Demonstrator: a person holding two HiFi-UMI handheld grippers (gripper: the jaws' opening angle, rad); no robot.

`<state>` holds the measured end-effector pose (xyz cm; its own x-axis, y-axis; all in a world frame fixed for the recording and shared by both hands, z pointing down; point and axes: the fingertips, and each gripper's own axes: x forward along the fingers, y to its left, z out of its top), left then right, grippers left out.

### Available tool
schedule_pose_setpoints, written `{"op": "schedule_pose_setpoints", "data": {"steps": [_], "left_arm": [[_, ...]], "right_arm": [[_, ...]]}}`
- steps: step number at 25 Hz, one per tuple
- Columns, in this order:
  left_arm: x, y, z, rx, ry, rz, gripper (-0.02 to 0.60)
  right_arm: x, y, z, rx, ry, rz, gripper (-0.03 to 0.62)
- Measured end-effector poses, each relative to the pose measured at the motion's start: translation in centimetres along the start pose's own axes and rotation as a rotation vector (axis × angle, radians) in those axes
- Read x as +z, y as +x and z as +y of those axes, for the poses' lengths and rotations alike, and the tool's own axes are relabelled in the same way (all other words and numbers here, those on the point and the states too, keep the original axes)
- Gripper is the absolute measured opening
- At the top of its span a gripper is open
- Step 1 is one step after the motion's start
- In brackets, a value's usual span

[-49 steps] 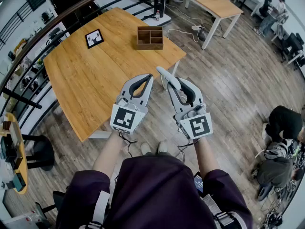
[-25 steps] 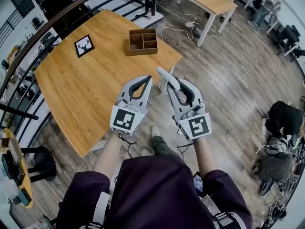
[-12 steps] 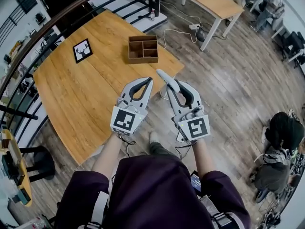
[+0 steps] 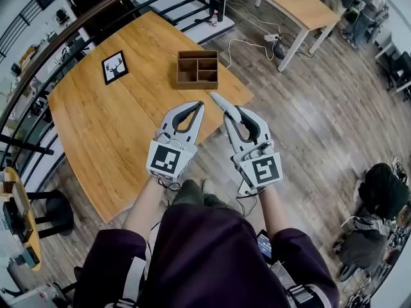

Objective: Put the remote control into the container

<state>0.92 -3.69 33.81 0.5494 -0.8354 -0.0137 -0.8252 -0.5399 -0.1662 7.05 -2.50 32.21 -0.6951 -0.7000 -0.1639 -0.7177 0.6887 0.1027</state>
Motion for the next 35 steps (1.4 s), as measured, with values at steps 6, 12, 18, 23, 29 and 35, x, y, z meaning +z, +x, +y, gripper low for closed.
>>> {"op": "schedule_pose_setpoints", "data": {"steps": [6,12,18,23,29,35], "left_arm": [[-1.1,1.2,2.4,0.004,-0.004,0.007,0.011],[-2.6,3.1,5.4,0.002,-0.022,-0.008,0.011],[-4.0,6.1,9.1,-0.012,-0.021,-0.025,0.011],[-4.9,7.9,12.2,-0.053,-0.025,-0.023,0.011],[-6.3,10.4,15.5,-0.071,-0.040,-0.040,0.011],[-8.8,12.1,16.2,-0.100,-0.007,0.019,0.011]], "right_arm": [[-1.4,2.9,-0.7,0.004,0.009,0.017,0.114],[-2.8,6.1,-1.6,-0.009,0.005,0.027,0.114],[-3.8,10.1,-2.8,-0.032,0.001,0.028,0.114],[-5.1,13.4,-3.8,-0.058,-0.011,0.052,0.114],[-6.7,16.4,-4.6,-0.066,-0.045,0.094,0.114],[-9.0,18.1,-5.7,-0.086,-0.040,0.128,0.114]]}}
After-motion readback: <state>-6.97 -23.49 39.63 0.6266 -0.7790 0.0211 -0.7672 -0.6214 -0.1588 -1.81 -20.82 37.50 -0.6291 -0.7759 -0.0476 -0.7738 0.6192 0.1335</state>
